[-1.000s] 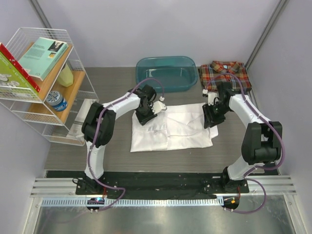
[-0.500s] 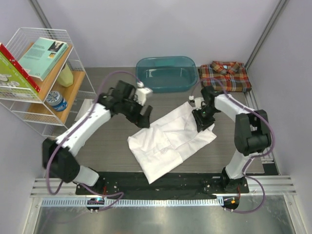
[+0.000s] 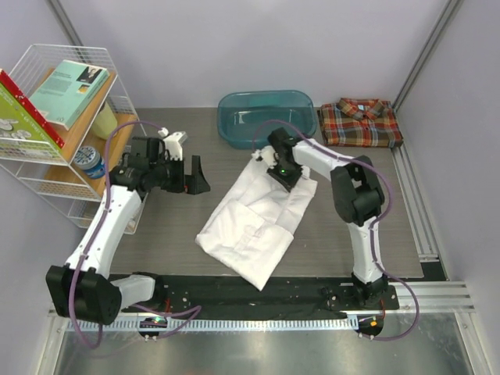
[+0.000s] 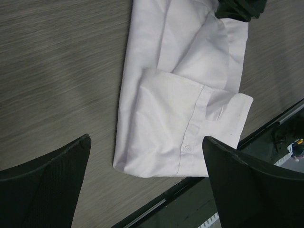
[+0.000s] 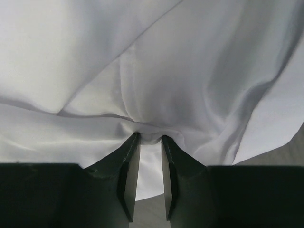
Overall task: Fold and stack the long sleeve shirts
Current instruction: Fold the shirt
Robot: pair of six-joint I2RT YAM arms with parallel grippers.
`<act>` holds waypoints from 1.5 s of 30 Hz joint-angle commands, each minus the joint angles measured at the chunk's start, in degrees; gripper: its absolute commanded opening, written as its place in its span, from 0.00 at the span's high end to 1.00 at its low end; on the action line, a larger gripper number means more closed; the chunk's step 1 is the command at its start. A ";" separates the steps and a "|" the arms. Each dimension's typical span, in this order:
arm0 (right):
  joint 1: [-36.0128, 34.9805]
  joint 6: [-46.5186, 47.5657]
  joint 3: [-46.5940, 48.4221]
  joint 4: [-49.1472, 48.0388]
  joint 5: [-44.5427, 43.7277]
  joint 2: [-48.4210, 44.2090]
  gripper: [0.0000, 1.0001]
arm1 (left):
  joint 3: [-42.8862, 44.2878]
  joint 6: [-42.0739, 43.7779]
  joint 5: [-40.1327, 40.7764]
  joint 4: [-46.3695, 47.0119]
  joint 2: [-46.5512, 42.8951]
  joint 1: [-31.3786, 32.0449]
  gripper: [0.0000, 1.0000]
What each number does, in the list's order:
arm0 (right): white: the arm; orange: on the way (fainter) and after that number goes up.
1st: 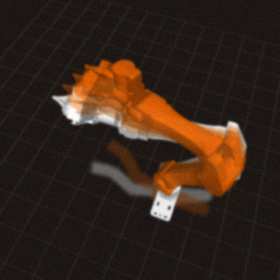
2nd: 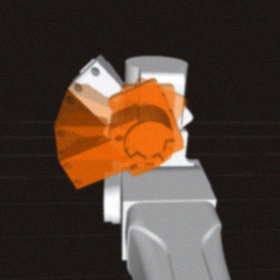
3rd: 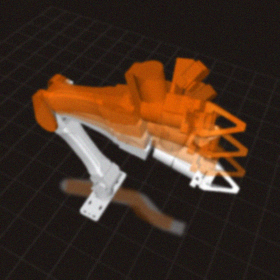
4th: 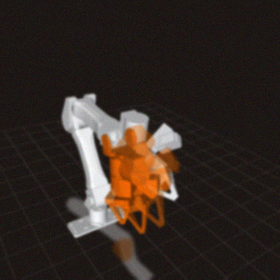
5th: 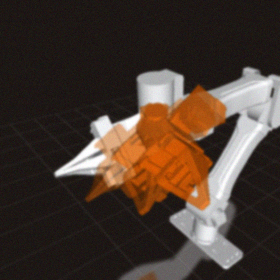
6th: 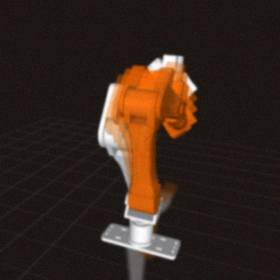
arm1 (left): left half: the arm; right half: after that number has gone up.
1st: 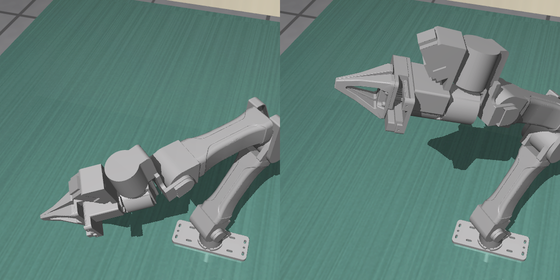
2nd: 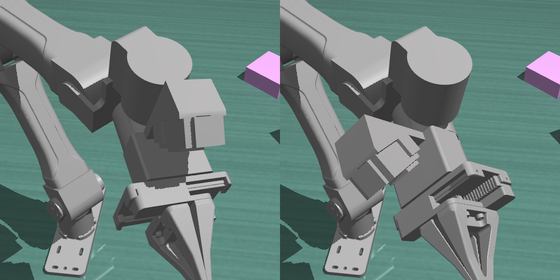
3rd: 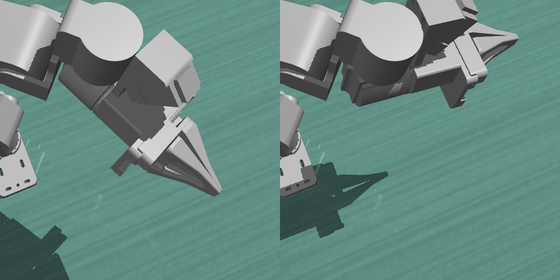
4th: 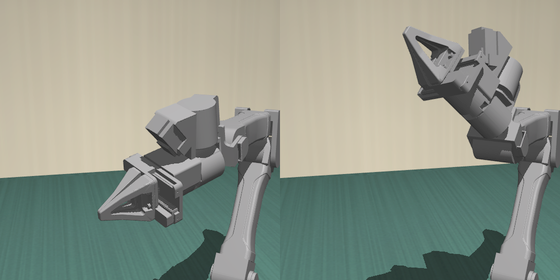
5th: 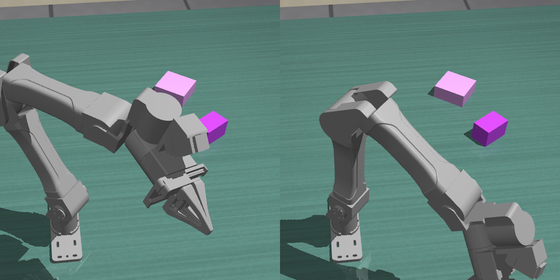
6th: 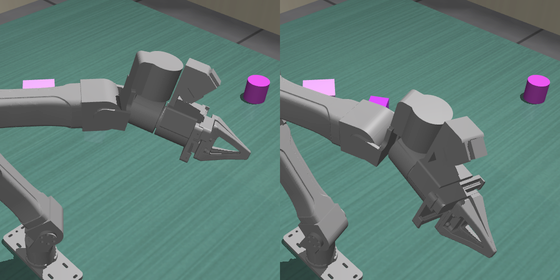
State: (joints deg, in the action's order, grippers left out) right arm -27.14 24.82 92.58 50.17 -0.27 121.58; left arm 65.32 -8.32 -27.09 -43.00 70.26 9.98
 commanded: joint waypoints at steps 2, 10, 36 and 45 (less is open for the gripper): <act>-7.23 9.62 7.00 -4.29 -0.69 1.83 0.68 | -3.44 -1.18 3.01 3.19 -5.40 -0.40 0.00; 0.58 2.00 14.12 -2.46 4.03 -9.86 0.55 | -3.97 13.36 -6.99 1.16 0.22 -0.49 0.02; 6.21 -11.38 -12.16 -9.22 14.69 -5.92 0.71 | -0.36 17.28 -5.06 -2.70 30.64 9.61 0.50; 9.03 -4.44 -2.67 -2.03 13.71 -8.19 0.68 | -5.99 6.93 -7.35 7.84 18.89 9.54 0.43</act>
State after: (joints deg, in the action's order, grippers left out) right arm -17.63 15.64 84.84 44.47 14.76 115.79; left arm 60.69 4.89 -31.73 -42.46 99.35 21.89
